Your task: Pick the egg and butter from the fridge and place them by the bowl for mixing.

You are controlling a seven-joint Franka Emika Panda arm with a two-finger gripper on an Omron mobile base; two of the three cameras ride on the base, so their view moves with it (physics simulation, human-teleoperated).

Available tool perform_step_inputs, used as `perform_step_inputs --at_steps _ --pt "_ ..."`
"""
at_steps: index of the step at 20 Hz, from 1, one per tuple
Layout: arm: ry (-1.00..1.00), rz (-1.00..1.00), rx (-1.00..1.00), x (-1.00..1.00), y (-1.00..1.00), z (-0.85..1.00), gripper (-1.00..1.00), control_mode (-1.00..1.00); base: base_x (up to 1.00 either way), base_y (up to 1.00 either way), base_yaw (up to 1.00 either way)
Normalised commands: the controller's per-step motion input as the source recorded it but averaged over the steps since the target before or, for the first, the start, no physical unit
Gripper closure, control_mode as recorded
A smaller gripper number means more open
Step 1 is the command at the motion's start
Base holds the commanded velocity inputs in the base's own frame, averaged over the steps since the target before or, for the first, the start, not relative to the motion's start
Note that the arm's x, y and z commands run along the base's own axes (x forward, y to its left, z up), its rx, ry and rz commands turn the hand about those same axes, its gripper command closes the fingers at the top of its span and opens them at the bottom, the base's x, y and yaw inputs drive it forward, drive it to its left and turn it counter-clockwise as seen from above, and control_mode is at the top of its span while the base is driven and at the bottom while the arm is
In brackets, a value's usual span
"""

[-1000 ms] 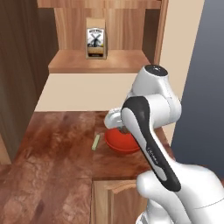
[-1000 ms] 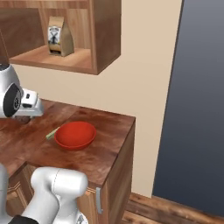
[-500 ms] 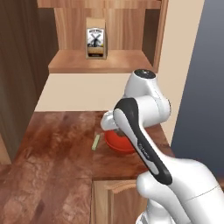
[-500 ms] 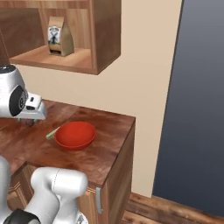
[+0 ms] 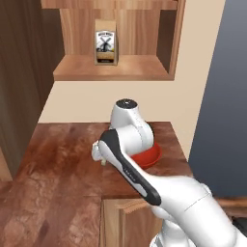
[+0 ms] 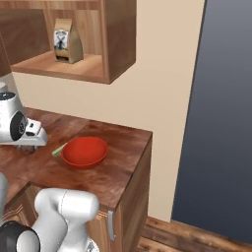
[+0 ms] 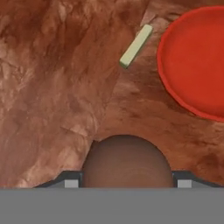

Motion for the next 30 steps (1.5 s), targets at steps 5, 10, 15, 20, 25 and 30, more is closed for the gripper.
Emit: perform_step_inputs --at_steps 5,10,15,20,25,30 --pt "0.02 0.0 -0.1 0.7 0.33 -0.65 1.0 -1.0 0.0 0.0 0.0" --pt "0.01 0.0 -0.04 0.68 0.18 -0.45 1.0 -1.0 0.0 0.0 0.0" --pt "0.01 0.0 -0.03 0.52 0.18 -0.51 1.0 -1.0 0.0 0.0 0.0" --pt "0.02 0.0 -0.05 0.43 0.27 -0.45 1.0 -1.0 0.0 0.0 0.0" --pt "0.0 0.0 -0.02 0.2 0.29 -0.29 1.0 -1.0 0.0 0.0 0.0" --pt "0.0 0.0 -0.01 0.11 0.04 -0.08 1.0 -1.0 0.0 0.0 0.0"
